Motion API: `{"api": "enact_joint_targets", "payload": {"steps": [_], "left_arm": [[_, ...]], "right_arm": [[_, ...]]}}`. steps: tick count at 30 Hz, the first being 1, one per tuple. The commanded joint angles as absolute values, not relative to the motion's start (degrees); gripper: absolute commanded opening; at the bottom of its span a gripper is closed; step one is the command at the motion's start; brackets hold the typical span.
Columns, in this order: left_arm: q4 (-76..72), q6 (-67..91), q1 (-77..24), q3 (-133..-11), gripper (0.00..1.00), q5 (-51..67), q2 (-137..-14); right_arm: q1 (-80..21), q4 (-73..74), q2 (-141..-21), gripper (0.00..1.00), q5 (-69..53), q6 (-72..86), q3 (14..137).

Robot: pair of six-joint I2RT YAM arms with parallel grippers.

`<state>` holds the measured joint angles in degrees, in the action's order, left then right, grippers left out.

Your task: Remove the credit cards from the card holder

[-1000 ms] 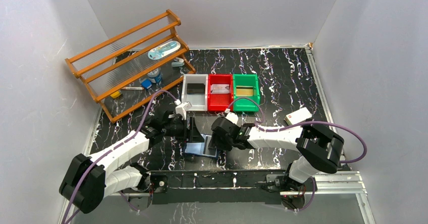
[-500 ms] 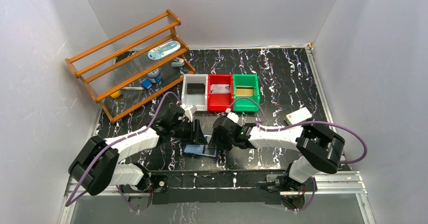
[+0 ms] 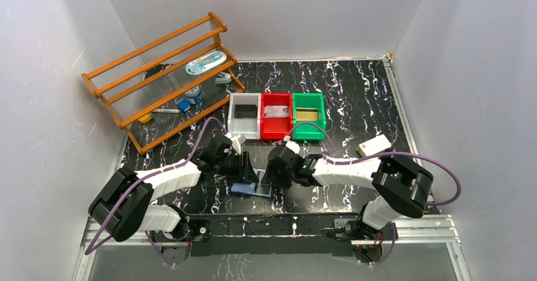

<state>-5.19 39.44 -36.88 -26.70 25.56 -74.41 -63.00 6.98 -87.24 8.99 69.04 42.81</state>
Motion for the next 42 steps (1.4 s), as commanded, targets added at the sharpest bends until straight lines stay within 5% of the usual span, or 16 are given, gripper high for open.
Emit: {"api": "enact_joint_targets", "payload": {"steps": [1, 24, 35, 42], "left_arm": [[-7.29, 39.63, -37.03, -26.09, 0.40, 26.48, -73.93], [-17.30, 43.94, -37.06, -19.84, 0.29, 26.66, -82.89], [-15.37, 44.30, -37.06, -19.89, 0.00, 25.05, -78.77], [-12.75, 43.87, -37.05, -20.56, 0.00, 23.73, -76.07]], "right_arm": [[-63.02, 8.70, -89.24, 0.53, 9.51, 68.97, 40.36], [-62.15, 7.03, -89.61, 0.52, 7.63, 68.99, 39.49], [-61.88, 7.10, -89.48, 0.52, 7.37, 68.94, 39.46], [-61.69, 10.65, -88.23, 0.52, 9.35, 67.85, 41.27]]}}
